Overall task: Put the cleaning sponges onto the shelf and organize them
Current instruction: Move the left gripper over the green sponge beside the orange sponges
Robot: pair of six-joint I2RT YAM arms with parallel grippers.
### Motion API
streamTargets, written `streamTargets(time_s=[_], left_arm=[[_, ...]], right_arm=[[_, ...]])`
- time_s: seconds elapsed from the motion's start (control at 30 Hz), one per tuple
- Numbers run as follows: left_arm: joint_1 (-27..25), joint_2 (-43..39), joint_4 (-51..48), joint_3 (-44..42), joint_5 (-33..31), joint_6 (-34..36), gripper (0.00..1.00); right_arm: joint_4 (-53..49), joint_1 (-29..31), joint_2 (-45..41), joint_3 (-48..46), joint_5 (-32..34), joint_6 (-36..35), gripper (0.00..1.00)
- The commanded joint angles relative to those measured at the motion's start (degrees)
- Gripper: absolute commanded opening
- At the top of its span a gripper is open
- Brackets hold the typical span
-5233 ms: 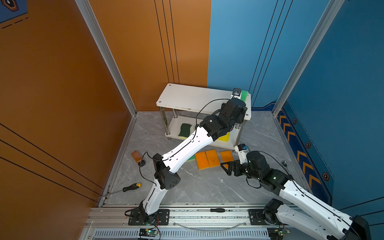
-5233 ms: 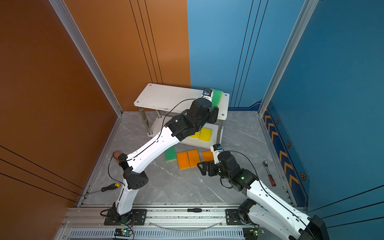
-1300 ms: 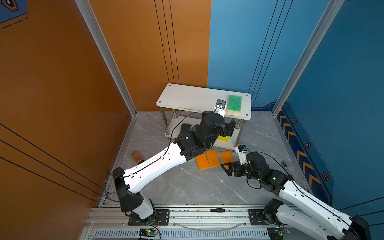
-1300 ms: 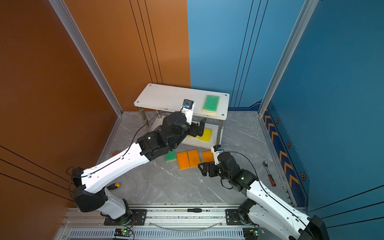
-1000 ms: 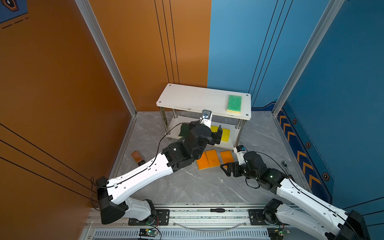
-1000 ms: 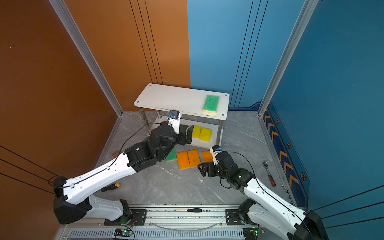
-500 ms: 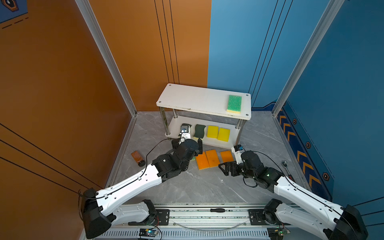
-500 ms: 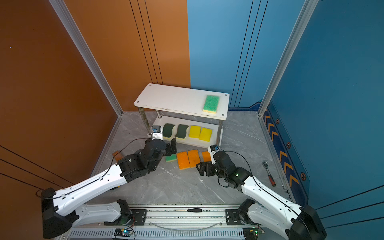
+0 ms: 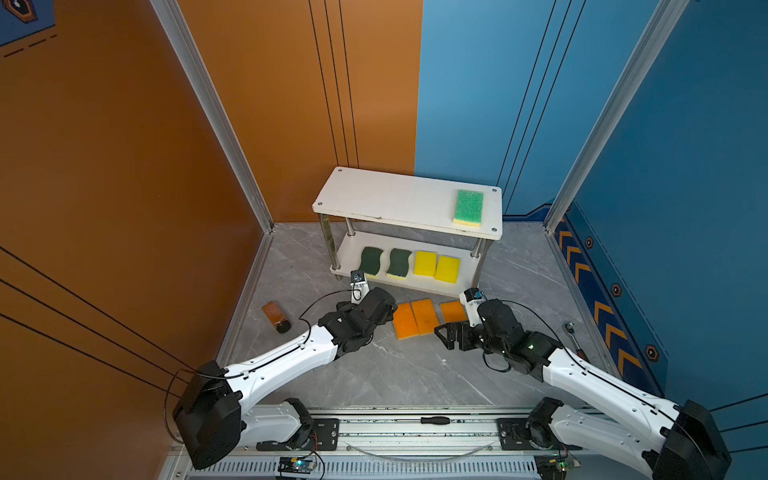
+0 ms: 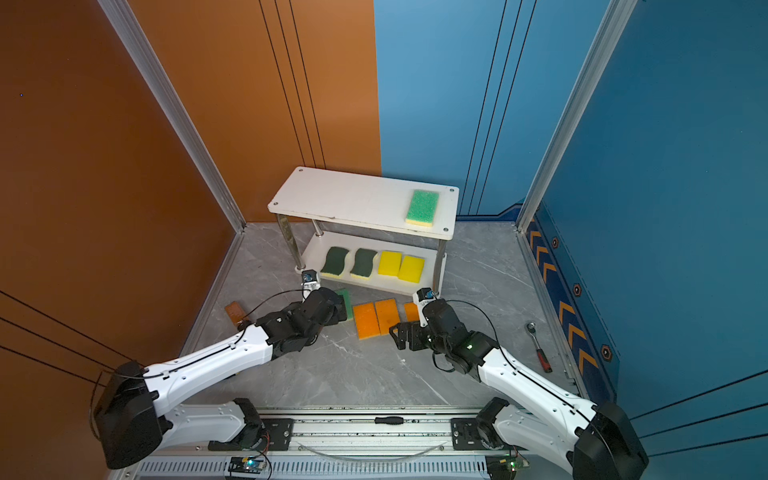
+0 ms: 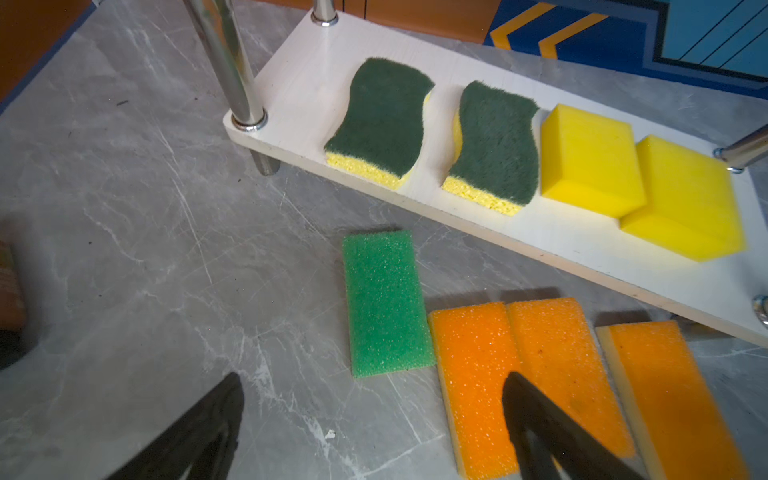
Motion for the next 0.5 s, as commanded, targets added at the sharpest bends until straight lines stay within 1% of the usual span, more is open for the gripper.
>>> streamTargets(time_s=[0.0, 0.23, 0.33, 0.47], left_arm=[[0.96, 2.03, -0.37, -0.54, 2.42, -2.09, 0.98], [1.53, 6.76, 1.67, -0.32, 4.46, -2.18, 0.98], [1.86, 8.6, 3.11, -0.16, 5.91, -1.18, 0.97], [2.62, 10.42, 3.54, 0.47, 6.22, -0.71, 0.97]], right_arm=[[0.43, 0.37, -0.17, 1.23, 1.99, 0.17, 1.0], [0.39, 0.37, -0.25, 1.08, 1.91, 0.0, 1.0], [0.11, 0.37, -0.43, 0.97, 2.0, -0.01, 1.0], [0.04, 0.37, -0.61, 0.88, 2.11, -0.09, 1.0]])
